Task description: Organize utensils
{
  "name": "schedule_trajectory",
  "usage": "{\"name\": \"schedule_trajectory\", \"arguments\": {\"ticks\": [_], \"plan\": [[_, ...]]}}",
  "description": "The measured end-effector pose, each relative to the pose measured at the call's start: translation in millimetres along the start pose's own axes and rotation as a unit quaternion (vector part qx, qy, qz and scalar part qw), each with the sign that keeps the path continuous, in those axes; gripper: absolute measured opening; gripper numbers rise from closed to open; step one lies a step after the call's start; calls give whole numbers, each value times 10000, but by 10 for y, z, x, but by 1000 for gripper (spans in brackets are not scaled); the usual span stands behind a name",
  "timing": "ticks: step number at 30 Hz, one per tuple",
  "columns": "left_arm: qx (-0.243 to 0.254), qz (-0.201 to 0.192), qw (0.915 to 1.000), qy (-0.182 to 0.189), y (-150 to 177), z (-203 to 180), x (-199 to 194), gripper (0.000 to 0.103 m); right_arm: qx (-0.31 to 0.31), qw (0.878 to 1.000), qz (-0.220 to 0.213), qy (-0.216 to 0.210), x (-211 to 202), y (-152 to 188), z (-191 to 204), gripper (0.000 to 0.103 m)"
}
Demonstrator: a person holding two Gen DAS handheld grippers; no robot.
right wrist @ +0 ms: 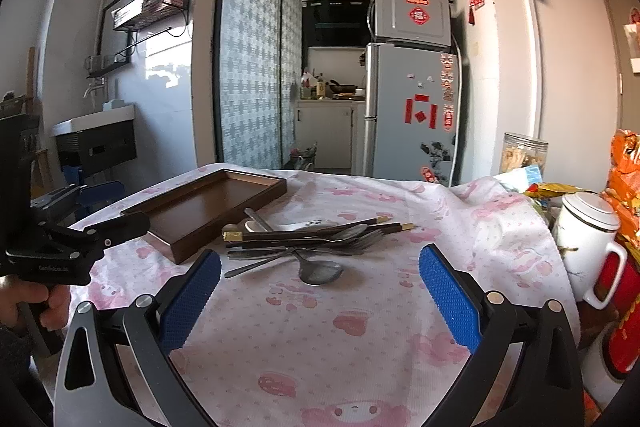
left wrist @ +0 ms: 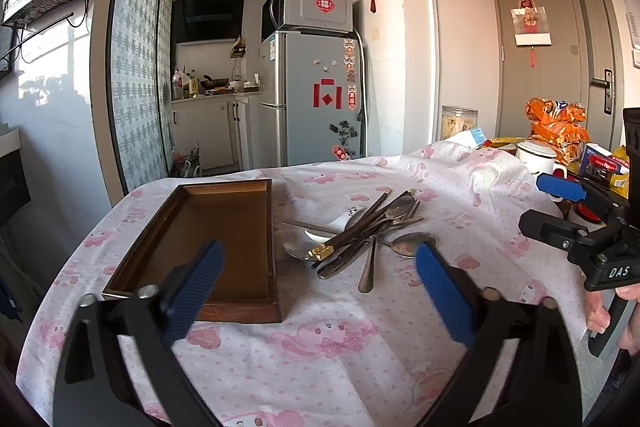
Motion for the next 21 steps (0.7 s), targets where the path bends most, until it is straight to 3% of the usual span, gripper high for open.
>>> {"name": "schedule_trajectory", "arguments": {"ticks": [1,4,9,16,19,21], "plan": [[-1,39,10000,-17,-1,0,18,84,11,10000,17,4,6,-1,5,100],[2,285,9995,112,3,-1,120,92,32,9998,203,2,64,9,-9,100],[57,776,9959,452,52,0,284,92,95,9986,522,-59,107,-153,-81,100],[619,1243,9876,730,-95,7,436,95,503,9942,942,-141,277,-526,-431,100],[827,1409,9828,866,-213,7,531,95,889,9849,1413,-459,559,-497,-572,98],[988,1534,9790,909,-256,-20,618,95,1356,9710,1797,-807,783,-414,-667,90]]}}
Point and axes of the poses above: each gripper's, at about its wrist camera, not at the fingertips, and x roughly the way its jaws point, z to its left, y to its underside, the point moved 2 cm from there along x, roughly the way its jaws point, and after that the axes turned 4 degrees about -y, right-handed, at the moved point
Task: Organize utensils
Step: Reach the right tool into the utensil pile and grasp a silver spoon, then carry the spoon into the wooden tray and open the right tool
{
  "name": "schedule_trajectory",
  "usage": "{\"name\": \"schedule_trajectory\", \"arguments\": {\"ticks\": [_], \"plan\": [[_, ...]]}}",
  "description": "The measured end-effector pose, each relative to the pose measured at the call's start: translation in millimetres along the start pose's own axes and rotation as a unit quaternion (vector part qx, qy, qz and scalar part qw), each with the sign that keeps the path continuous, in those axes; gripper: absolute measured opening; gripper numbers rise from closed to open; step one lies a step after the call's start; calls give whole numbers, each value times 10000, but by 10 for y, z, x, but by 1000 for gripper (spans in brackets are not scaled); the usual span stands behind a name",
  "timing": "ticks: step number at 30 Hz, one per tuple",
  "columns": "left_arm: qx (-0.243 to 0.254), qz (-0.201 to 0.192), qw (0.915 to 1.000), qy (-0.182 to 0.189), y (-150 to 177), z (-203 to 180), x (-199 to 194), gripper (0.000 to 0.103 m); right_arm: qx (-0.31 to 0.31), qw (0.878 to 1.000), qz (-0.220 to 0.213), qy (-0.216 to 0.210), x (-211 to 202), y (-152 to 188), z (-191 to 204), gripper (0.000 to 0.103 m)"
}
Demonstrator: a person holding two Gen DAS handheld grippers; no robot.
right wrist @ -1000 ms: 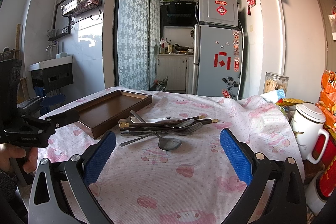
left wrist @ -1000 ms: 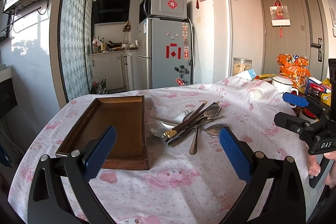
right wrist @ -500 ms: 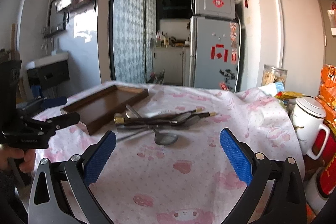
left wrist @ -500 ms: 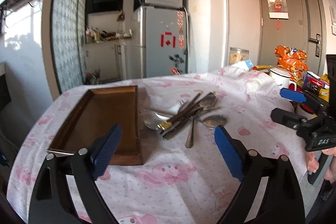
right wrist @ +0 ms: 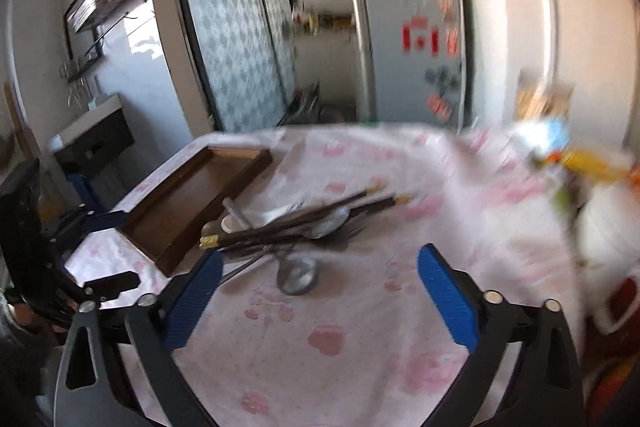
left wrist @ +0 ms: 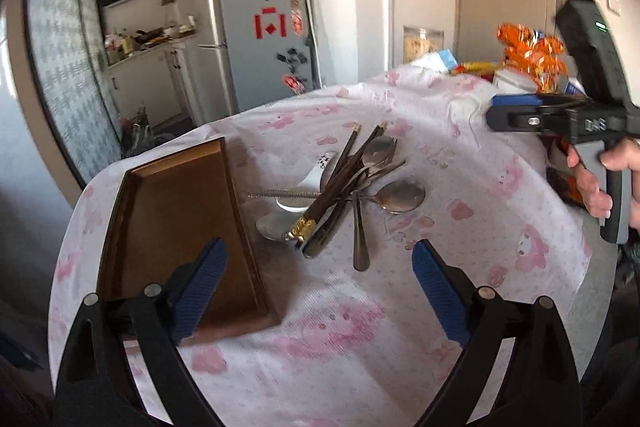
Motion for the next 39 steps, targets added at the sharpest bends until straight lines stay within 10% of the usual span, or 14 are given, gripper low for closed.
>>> {"name": "schedule_trajectory", "arguments": {"ticks": [2,12,23,26,39], "plan": [[195,126,9997,95,-58,-34,105,95,399,9983,355,-227,192,1,-106,57],[612,462,9967,270,-181,-71,577,95,960,9924,681,-368,614,-236,-304,55],[609,549,9944,660,-174,-80,741,95,947,9883,1157,-311,1068,-301,-508,37],[673,392,9941,750,-188,-127,719,95,886,9889,1172,-236,1142,-286,-495,18],[1123,394,9892,850,-373,-392,1000,95,398,9971,373,-529,339,-467,-369,2]]}}
Point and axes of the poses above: each gripper's, at about its wrist camera, not at the fingertips, and x roughly the way its jaws point, z to its left, y to its underside, the point moved 2 cm from there along x, roughly the way its jaws point, and after that the axes turned 4 degrees about -y, right-handed, at the moved point
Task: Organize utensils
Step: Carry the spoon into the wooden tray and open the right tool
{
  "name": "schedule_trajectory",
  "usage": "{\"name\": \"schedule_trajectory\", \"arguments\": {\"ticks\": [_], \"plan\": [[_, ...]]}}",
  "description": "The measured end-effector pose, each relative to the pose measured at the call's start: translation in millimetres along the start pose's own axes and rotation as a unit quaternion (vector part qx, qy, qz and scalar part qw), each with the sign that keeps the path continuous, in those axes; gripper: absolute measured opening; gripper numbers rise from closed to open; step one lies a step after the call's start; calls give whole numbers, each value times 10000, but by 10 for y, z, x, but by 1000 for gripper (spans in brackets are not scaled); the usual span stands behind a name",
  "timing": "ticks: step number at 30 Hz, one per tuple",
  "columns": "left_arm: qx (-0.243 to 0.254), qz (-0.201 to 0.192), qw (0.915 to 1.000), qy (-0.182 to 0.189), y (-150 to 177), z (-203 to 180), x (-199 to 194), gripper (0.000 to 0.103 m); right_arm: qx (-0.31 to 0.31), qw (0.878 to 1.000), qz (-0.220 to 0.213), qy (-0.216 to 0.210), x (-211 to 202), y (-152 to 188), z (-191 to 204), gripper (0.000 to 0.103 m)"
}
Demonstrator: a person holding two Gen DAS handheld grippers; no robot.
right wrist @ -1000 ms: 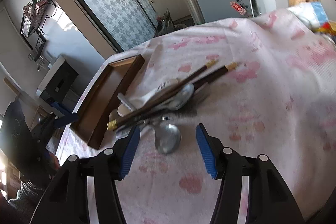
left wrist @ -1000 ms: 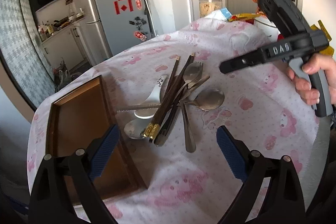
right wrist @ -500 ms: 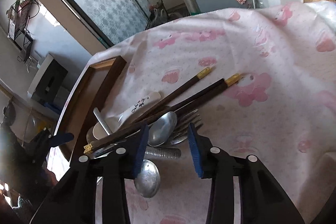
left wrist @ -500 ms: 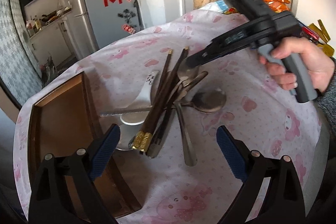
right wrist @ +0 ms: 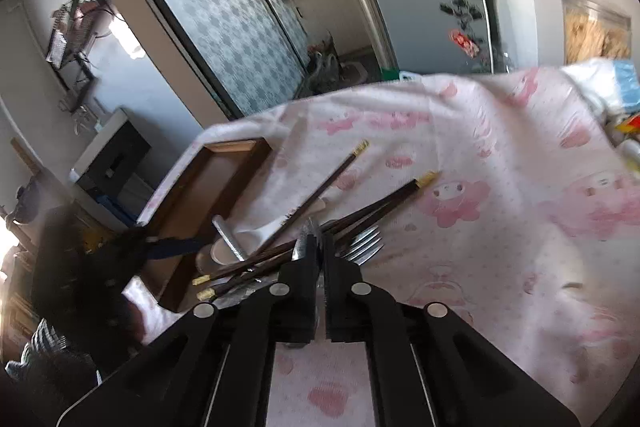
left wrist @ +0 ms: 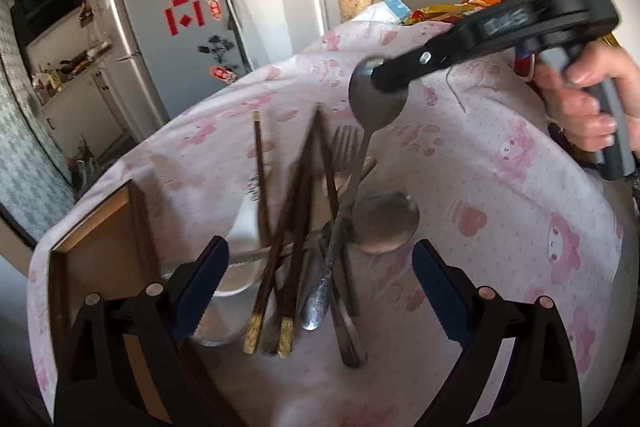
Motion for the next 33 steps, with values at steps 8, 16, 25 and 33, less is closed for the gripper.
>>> {"name": "schedule_trajectory", "arguments": {"ticks": [8,16,25,33], "plan": [[67,149,9990,416,-179,-242,213,61,15,9994,-158,-297,-206,11,123,2],[-120,-16,9991,401,-284,-158,12,12,-131,9990,-303,-303,-397,-68,350,2],[-642,203,9973,-296,81,512,-354,12,-451,9963,42,-726,344,-406,991,2],[-1624,600,9816,-805,727,1381,-405,14,-669,9895,621,-1122,1423,-574,1570,2]]}}
Point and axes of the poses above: each gripper's, at about its wrist camera, not at the fingertips, and x roughly the way its jaws point, z to its left, y to its underside, the point moved 2 cm from there along x, roughly the way its jaws point, and after that the axes turned 4 degrees about -y, right-handed, at the moved point
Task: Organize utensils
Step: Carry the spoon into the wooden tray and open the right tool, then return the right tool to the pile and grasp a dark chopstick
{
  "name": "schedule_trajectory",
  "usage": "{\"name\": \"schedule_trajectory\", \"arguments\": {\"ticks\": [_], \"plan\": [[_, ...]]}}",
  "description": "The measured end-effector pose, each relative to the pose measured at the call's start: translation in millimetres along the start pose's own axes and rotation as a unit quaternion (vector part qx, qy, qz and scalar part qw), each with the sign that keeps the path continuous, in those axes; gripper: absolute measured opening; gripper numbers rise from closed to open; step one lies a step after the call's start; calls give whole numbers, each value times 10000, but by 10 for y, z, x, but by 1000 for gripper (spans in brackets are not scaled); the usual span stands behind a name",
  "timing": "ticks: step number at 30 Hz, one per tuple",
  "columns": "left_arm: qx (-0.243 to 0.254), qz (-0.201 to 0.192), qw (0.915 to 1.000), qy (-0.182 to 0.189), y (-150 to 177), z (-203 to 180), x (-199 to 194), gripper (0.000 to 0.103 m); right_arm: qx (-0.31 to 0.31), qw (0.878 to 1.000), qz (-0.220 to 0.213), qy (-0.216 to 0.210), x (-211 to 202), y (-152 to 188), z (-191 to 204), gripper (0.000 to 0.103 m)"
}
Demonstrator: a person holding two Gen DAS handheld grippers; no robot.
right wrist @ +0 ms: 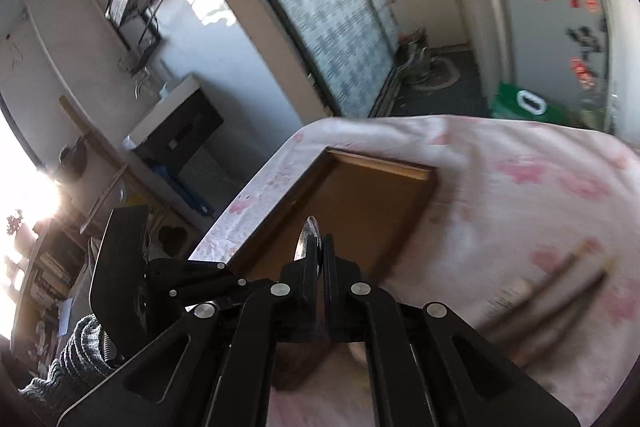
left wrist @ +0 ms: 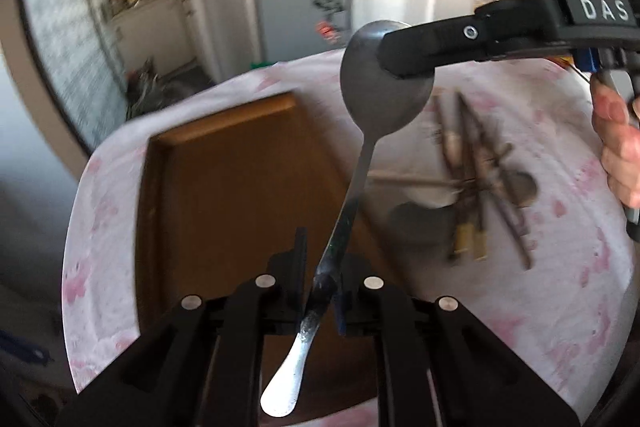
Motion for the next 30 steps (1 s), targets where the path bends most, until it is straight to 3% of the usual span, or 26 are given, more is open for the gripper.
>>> {"name": "schedule_trajectory", "arguments": {"ticks": [7,10,12,13,15,17,19,21,22,23,25,30], "plan": [[-314,38,9995,-6,115,348,149,16,-68,9994,321,84,505,-85,33,2],[-275,46,9996,30,117,312,191,34,38,9990,433,98,670,-80,-5,3],[-244,33,9997,22,139,299,190,55,144,9988,463,81,755,-75,-44,3],[-217,-9,9998,7,152,298,165,71,179,9986,486,96,799,-61,-56,4],[-142,-51,9999,-37,176,304,113,74,234,9979,592,103,903,-35,-82,4],[-116,-74,9999,-94,191,309,62,88,305,9973,654,127,989,-2,-101,7],[-79,-105,9998,-137,223,306,-11,89,305,9971,687,145,1034,24,-88,8],[-26,-157,9996,-222,249,301,-97,91,307,9970,694,144,1058,41,-94,15],[-15,-173,9996,-209,262,294,-134,91,322,9971,673,126,1053,50,-89,24],[-20,-178,9997,-170,277,282,-173,92,341,9972,649,136,1041,57,-87,39],[-33,-197,9997,-132,291,260,-232,93,389,9977,555,98,986,56,-86,54],[57,-311,9995,0,310,85,-378,94,283,9986,386,234,558,97,-105,60]]}}
Point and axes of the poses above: each gripper's, at about its wrist camera, not at the fingertips, and x roughly the way its jaws point, z to its left, y to its underside, the point moved 2 cm from there along x, roughly the way its jaws point, and after that the axes turned 4 degrees about -y, right-handed, at the moved point
